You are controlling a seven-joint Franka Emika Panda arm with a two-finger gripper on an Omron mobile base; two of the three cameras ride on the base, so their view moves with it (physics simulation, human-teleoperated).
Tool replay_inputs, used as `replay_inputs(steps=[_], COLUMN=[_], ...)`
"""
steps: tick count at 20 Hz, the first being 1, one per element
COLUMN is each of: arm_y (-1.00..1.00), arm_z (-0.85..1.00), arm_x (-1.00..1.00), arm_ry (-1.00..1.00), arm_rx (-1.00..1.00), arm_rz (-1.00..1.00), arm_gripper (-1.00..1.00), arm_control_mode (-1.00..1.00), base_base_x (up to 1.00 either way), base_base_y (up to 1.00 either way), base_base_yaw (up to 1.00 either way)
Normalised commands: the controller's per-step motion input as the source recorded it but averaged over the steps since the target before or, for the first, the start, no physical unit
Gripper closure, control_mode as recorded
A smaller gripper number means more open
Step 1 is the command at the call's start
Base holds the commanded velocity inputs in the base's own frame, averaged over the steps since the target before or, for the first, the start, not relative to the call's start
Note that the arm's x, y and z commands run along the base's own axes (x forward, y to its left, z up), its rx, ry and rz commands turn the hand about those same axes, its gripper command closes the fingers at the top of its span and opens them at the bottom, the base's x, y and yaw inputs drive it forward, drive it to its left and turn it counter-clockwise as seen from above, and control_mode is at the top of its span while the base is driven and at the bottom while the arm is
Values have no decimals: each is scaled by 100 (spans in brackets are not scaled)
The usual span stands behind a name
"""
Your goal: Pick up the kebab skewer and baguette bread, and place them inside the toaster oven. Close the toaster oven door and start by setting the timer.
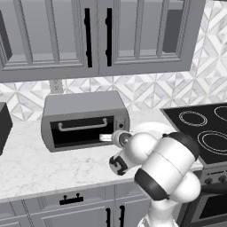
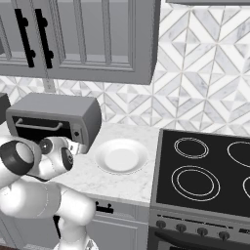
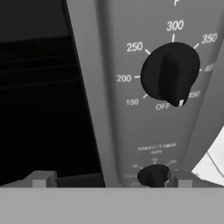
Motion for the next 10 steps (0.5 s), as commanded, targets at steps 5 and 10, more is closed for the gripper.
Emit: replay_inputs(steps=[5, 10], arm_y=[0, 0], arm_z=[-15, -9], arm_x=[0, 0], arm_ry=[-1, -5], arm_rx=[0, 0], arm_rz=[6, 5], arm_gripper=[-100, -100], arm_control_mode=[-100, -100], base_base_x=[0, 0], base_base_y=[0, 0], base_base_yaw=[0, 0])
